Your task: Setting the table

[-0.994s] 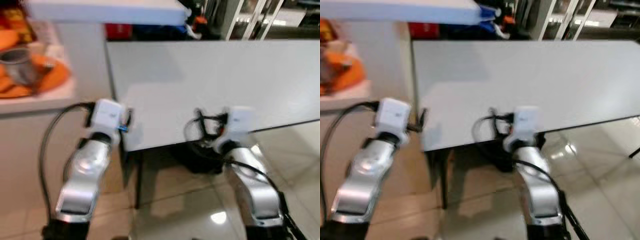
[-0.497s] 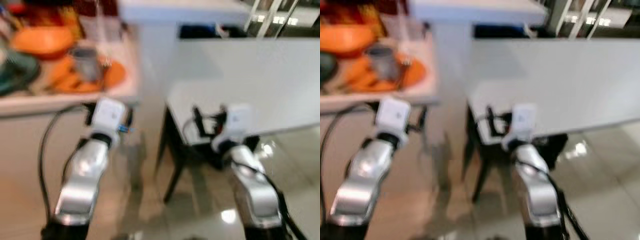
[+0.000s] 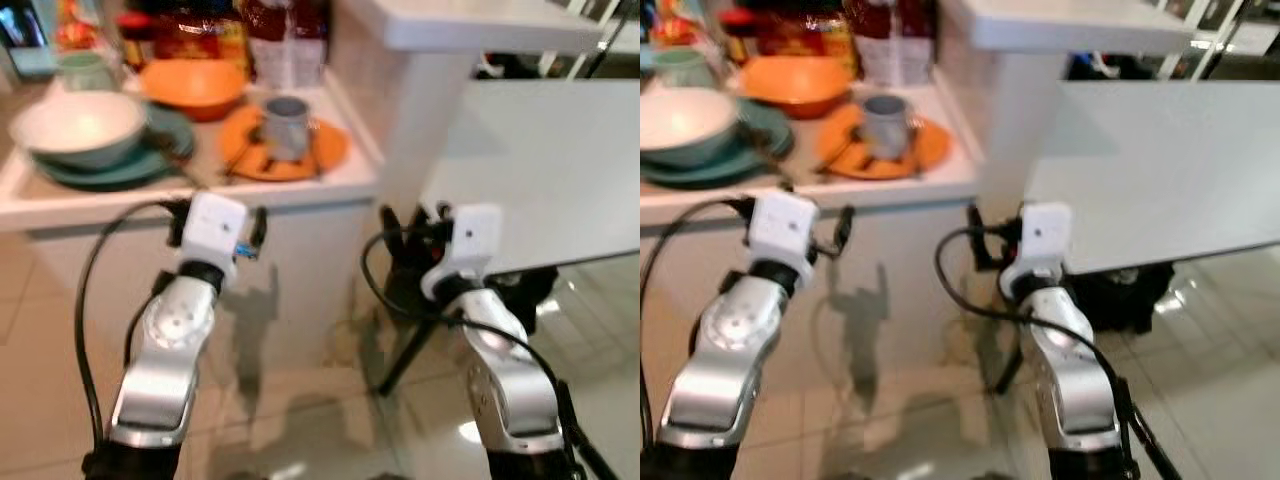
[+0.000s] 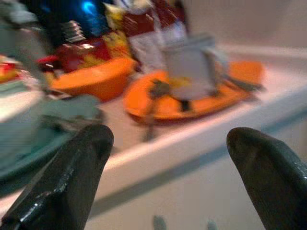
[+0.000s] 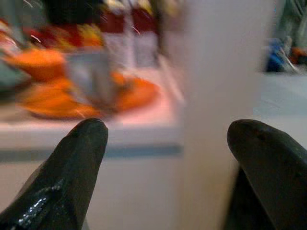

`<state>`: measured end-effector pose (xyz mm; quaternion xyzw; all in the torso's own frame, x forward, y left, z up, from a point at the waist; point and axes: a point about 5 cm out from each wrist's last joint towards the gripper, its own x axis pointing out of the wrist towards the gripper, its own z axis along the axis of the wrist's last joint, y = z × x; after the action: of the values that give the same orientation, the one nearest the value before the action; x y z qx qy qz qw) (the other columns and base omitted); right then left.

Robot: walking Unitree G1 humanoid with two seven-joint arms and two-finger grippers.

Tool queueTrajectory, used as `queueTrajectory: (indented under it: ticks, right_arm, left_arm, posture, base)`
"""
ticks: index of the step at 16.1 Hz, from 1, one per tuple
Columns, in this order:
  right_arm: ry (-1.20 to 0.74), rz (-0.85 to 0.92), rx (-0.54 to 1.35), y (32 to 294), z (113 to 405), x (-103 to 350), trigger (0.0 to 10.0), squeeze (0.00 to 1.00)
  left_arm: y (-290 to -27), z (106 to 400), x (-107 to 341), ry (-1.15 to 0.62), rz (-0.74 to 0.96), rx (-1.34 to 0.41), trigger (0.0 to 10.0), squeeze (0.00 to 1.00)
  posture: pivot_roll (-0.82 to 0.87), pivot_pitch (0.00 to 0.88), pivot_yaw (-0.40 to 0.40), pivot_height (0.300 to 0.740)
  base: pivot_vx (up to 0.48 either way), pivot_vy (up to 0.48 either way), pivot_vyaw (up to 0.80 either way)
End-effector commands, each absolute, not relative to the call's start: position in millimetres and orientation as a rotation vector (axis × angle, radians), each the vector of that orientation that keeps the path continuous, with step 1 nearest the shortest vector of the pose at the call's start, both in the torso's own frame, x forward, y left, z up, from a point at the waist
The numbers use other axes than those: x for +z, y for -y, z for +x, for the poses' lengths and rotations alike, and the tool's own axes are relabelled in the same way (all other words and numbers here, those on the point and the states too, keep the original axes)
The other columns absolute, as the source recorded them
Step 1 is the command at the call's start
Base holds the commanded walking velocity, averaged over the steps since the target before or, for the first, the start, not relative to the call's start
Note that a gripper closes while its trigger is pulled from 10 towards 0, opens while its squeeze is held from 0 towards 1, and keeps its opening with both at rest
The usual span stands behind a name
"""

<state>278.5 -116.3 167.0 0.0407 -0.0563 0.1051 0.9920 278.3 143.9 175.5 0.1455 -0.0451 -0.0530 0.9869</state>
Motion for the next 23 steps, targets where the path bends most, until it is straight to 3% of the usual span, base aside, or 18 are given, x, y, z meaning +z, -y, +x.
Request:
queueTrajectory:
  ticks: [1,6,23]
  right_arm:
    - [0.144,0.087,0.183,125,278,173,10.0,0.00]
    - [0.174,0.066,0.157,129,281,179,10.0,0.00]
    - [0.196,0.100,0.137,131,286,185,10.0,0.00]
  left_arm:
    - [-132,278,187,0.144,0.239,-0.143,10.0,0.00]
    - [-126,279,200,0.200,0.247,-0.196,10.0,0.00]
    - [-121,282,202,0.201,0.252,-0.237,10.0,0.00]
  posture:
    - [0.08,0.019,-0.062,0.740]
    - [0.09,0.013,-0.067,0.740]
    - [0.09,0.005,-0.068,0.740]
  base:
    - [0.000,0.000,0.00]
    - [0.000,0.000,0.00]
    - [0.347,0.000,0.00]
